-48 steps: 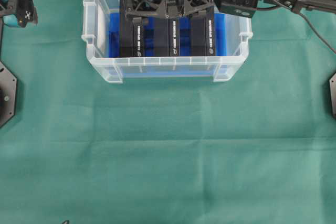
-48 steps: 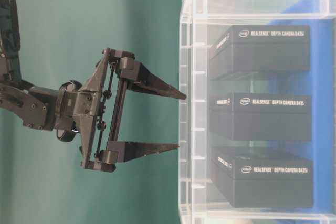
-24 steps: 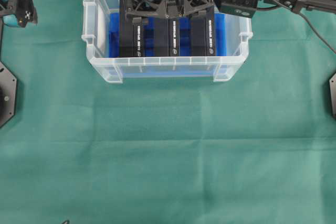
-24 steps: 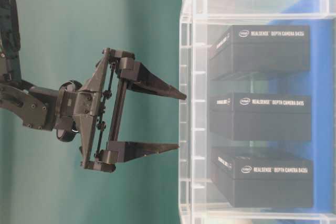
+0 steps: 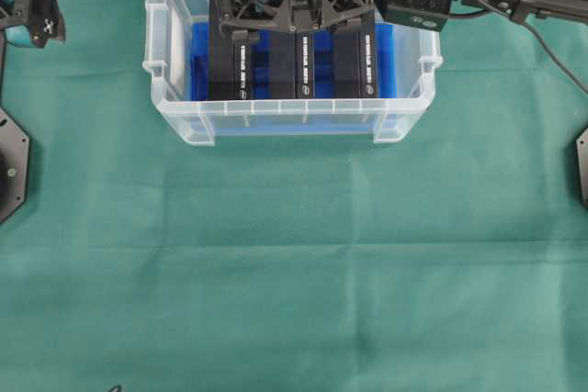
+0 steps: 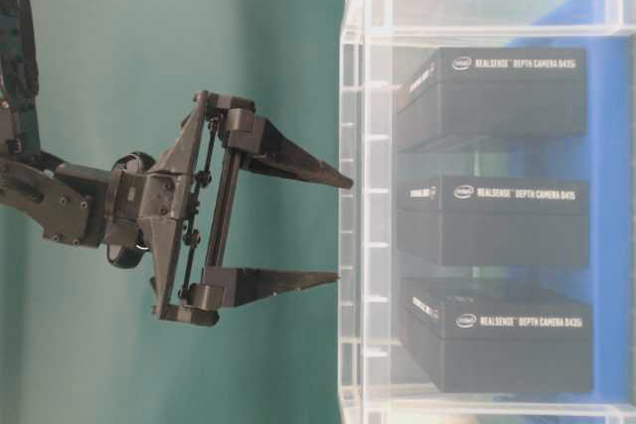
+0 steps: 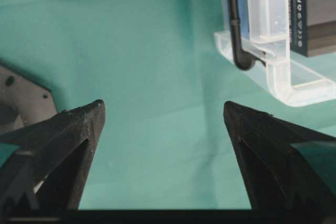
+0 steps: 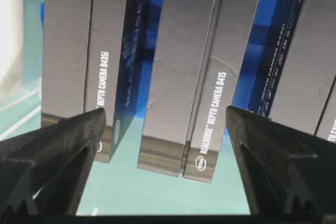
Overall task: Take out the box from the case.
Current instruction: 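Lower the right gripper around the middle black box pair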
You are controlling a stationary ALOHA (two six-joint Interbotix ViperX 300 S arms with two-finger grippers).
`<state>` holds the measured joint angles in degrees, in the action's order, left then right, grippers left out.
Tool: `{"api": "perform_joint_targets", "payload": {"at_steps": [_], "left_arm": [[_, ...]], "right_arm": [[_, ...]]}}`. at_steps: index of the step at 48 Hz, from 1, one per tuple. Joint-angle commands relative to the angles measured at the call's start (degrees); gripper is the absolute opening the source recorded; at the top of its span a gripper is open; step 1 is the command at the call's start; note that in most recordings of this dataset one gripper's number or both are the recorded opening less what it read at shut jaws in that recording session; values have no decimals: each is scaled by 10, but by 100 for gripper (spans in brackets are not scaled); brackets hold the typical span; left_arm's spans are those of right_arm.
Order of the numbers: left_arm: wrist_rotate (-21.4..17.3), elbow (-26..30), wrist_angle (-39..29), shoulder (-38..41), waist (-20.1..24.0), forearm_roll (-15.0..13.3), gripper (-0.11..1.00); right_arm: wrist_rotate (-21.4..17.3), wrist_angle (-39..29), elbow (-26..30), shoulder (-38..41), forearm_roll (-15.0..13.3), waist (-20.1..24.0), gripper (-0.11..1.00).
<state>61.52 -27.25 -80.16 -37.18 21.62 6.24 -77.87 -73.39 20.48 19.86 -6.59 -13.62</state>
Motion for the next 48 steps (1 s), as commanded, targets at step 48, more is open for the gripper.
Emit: {"api": "perform_joint_targets", "payload": {"at_steps": [48], "left_arm": [[0,10,3,-3,2,1,93]], "right_arm": [[0,15,-12,9,-2,-4,94]]}}
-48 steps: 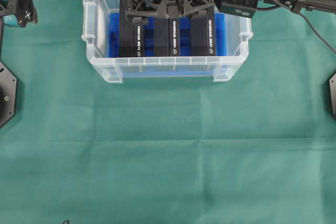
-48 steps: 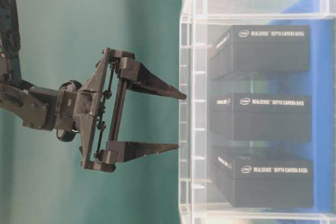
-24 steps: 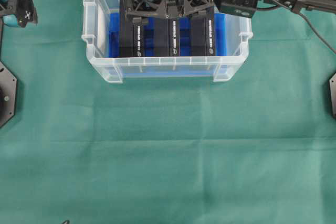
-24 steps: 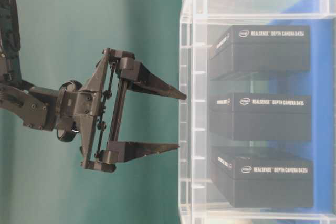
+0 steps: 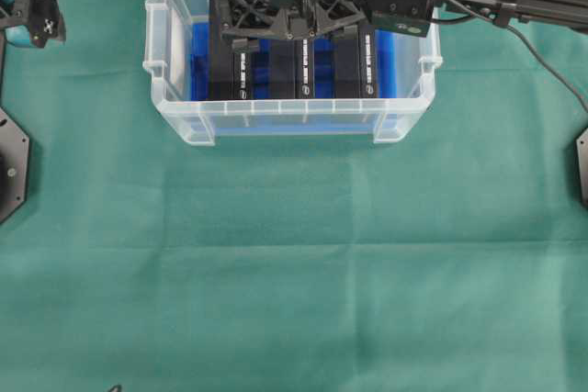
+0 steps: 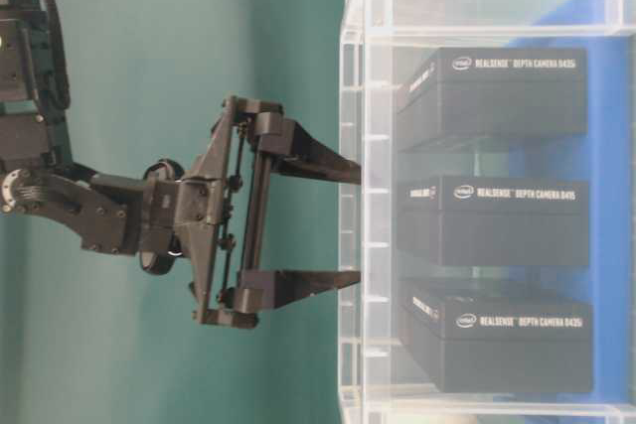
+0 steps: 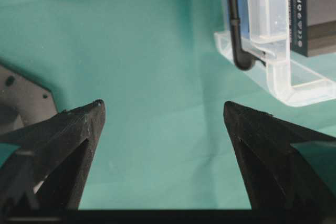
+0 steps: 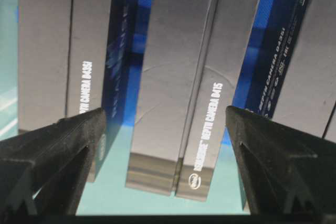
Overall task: Take out the box from the case.
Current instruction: 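Lower the right gripper around the middle black box pair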
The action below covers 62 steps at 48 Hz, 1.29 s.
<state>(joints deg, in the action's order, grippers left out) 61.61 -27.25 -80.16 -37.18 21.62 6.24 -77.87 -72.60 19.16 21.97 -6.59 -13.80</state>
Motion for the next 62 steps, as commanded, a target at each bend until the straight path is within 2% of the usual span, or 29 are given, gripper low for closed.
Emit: {"api": "perform_joint_targets", "payload": {"at_steps": [1,43,62], "left_arm": [[-1,10,2,-3,2,1,93],[-2,9,5,-3,2,1,93],[-2,9,8,-4,1,1,93]], "right_arm": [[0,10,0,-12,-2,-4,94],[-1,87,-74,-11,-1,-17,94],[-2,105,-77,4,4,-17,94]]}}
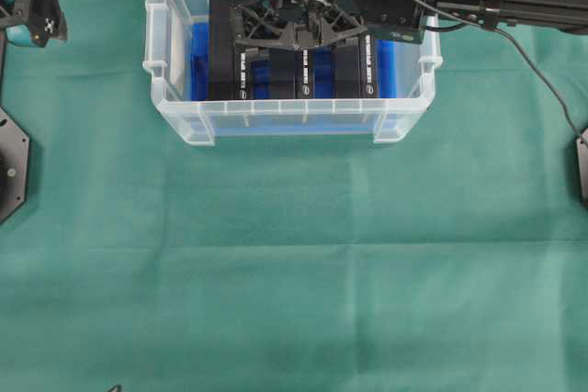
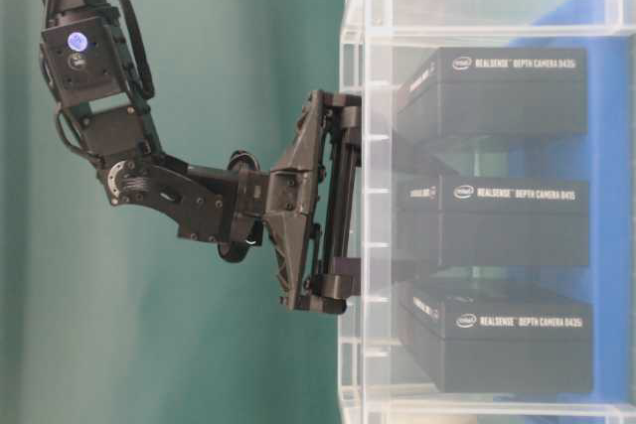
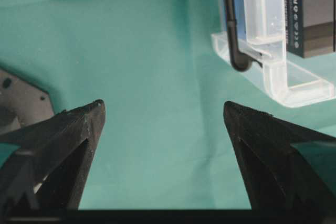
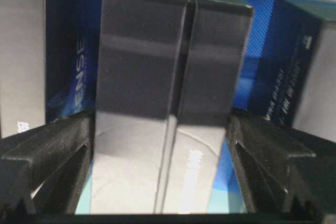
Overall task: Take out the box from the case.
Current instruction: 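Lower the right gripper around the middle black box pair, then close the right gripper on the middle black box pair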
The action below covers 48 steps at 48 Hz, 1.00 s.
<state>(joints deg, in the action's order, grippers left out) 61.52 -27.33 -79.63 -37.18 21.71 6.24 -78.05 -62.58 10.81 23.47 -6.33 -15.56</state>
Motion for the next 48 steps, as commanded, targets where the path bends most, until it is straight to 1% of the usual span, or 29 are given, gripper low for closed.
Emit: {"api": "perform_joint_targets", "payload": {"at_steps": [1,19,31,34,39,48], "left_arm": [[-1,10,3,-3,0,1,93],[1,10,3,-3,-2,1,93],[1,10,3,-3,-2,1,93],[1,10,3,-3,-2,1,93],[1,10,3,-4,-2,1,93],[0,10,3,-3,-2,1,93]], "right_arm": [[0,6,6,-11,2,1,94],[0,3,6,-8,18,2,94],[0,-1,6,-8,17,2,93],[-1,-4,6,-8,14,2,89],[-1,-6,6,-8,11,2,69],[0,-11,7,-8,11,2,68]]}}
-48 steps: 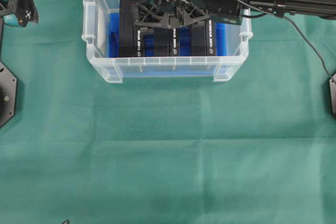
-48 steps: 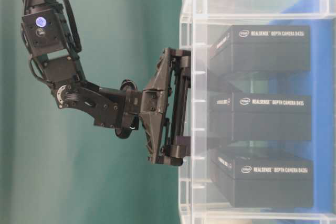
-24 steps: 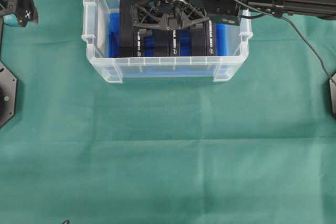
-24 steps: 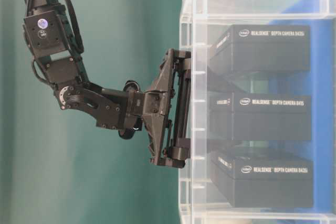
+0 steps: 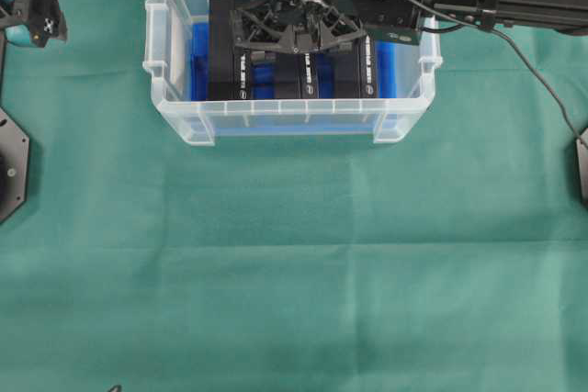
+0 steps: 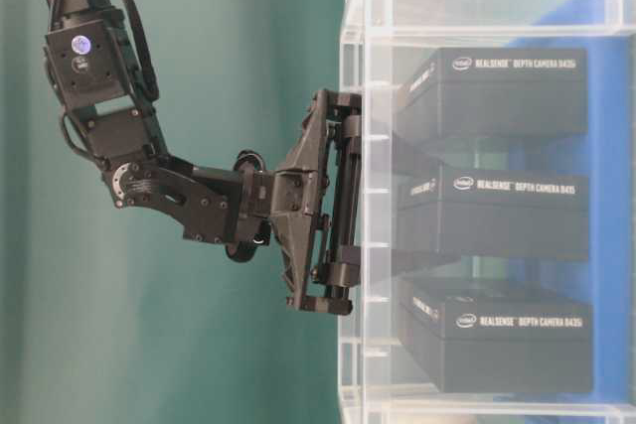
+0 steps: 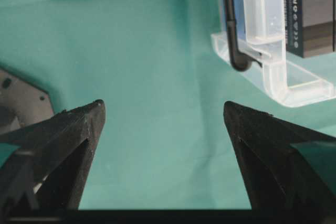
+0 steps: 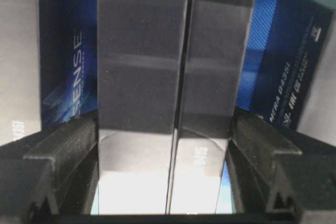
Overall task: Take out the box from the case.
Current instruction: 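Close the right gripper on the middle black box pair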
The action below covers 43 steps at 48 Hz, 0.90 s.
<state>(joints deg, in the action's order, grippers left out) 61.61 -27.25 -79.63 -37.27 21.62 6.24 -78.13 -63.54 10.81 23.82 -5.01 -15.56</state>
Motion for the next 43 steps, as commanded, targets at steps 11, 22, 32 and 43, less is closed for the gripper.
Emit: {"api": "perform_joint_targets", "payload": {"at_steps": [11,22,32,43], "left_arm": [[-1,8,2,-2,-1,1,93],[-1,9,2,-3,-1,1,93],[-1,9,2,-2,-1,1,93],[-1,9,2,-2,-1,1,93]], "right_arm": [[-3,-2,8,-11,-2,2,68],[-20,-2,10,-11,-3,2,68],[-20,-16,25,-18,-4,2,68],[-20,-61,56,-26,-10,2,68]]}}
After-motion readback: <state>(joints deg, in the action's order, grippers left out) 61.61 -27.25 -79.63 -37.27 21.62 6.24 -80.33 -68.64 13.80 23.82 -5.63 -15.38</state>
